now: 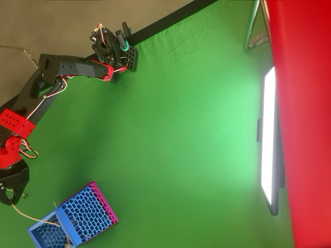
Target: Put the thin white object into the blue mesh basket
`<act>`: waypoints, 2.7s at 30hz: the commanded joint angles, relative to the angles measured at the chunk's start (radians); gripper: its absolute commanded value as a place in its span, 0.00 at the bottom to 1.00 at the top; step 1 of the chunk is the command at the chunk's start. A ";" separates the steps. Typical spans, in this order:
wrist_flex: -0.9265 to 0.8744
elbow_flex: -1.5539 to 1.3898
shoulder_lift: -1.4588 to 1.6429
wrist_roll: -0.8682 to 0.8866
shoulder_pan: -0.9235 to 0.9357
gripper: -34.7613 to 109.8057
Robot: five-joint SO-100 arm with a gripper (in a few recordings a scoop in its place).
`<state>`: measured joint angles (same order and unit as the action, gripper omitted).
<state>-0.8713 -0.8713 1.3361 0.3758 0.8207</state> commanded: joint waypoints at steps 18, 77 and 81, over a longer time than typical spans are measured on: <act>0.394 0.107 -0.235 0.064 -0.149 0.29; 0.094 -0.325 0.287 -0.003 -0.549 0.25; 0.069 -0.552 0.499 -0.031 -0.629 0.25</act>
<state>-0.7946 -1.3376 1.6997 0.3605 0.2270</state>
